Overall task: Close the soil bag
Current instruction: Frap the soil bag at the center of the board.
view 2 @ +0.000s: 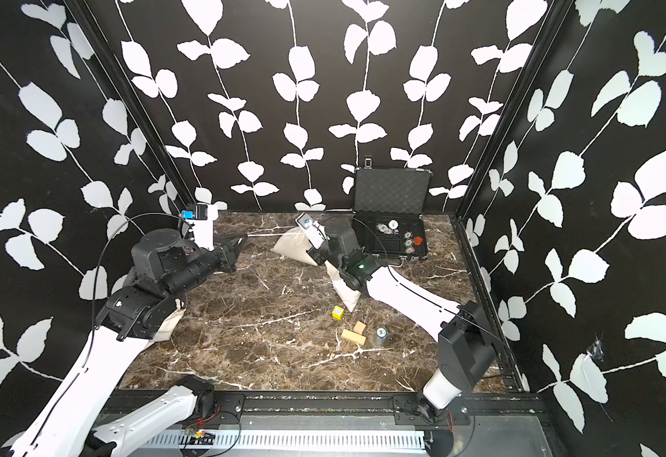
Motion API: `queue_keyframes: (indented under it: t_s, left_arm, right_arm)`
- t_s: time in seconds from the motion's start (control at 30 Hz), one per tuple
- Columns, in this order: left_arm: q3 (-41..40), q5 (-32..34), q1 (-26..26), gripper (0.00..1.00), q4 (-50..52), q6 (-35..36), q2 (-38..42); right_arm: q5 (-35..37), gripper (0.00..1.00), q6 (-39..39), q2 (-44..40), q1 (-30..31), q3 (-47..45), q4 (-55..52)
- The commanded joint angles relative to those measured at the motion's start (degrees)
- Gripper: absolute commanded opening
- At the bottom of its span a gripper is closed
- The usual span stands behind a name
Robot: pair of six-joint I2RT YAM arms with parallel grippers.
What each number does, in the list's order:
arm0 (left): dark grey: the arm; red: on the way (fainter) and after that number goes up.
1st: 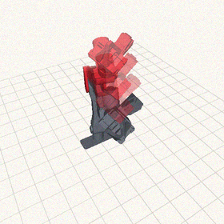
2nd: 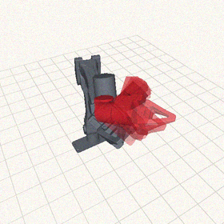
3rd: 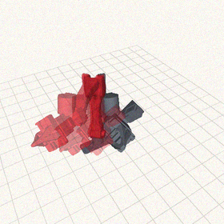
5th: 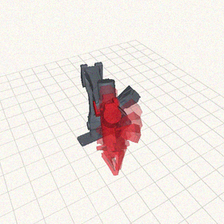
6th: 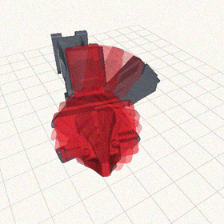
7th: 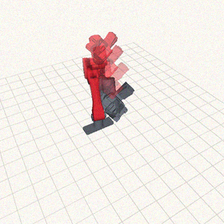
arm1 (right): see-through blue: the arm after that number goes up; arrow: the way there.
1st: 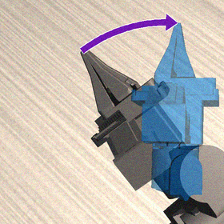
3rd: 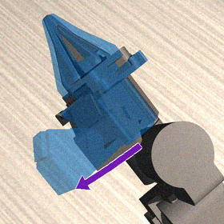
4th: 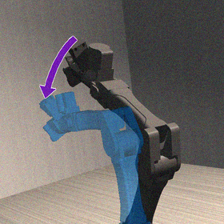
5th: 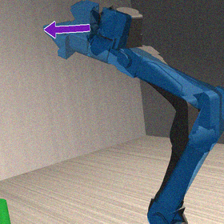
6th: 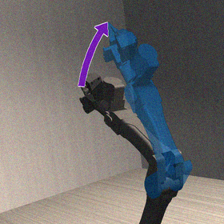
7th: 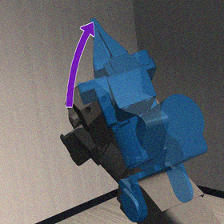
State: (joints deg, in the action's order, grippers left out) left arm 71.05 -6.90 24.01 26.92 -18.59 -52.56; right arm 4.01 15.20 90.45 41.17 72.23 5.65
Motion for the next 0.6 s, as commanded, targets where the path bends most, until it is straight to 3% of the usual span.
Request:
queue_keyframes:
  t_s: [0.0, 0.33, 0.57]
  left_arm:
    - [2.90, 10.14, -3.60, 0.00, -7.27, 0.39, 5.14]
    - [-0.15, 2.53, -9.95, 0.00, -11.28, -5.73, 2.30]
    - [3.09, 0.70, -12.58, 0.00, -9.71, -5.43, 0.80]
  right_arm:
    - [17.27, 0.12, -0.45, -1.22, -10.90, -6.24, -12.26]
    - [13.35, 0.15, -0.65, -6.87, -19.16, -13.07, -11.07]
    - [17.08, 0.10, 2.12, -11.52, -20.53, -11.67, -11.89]
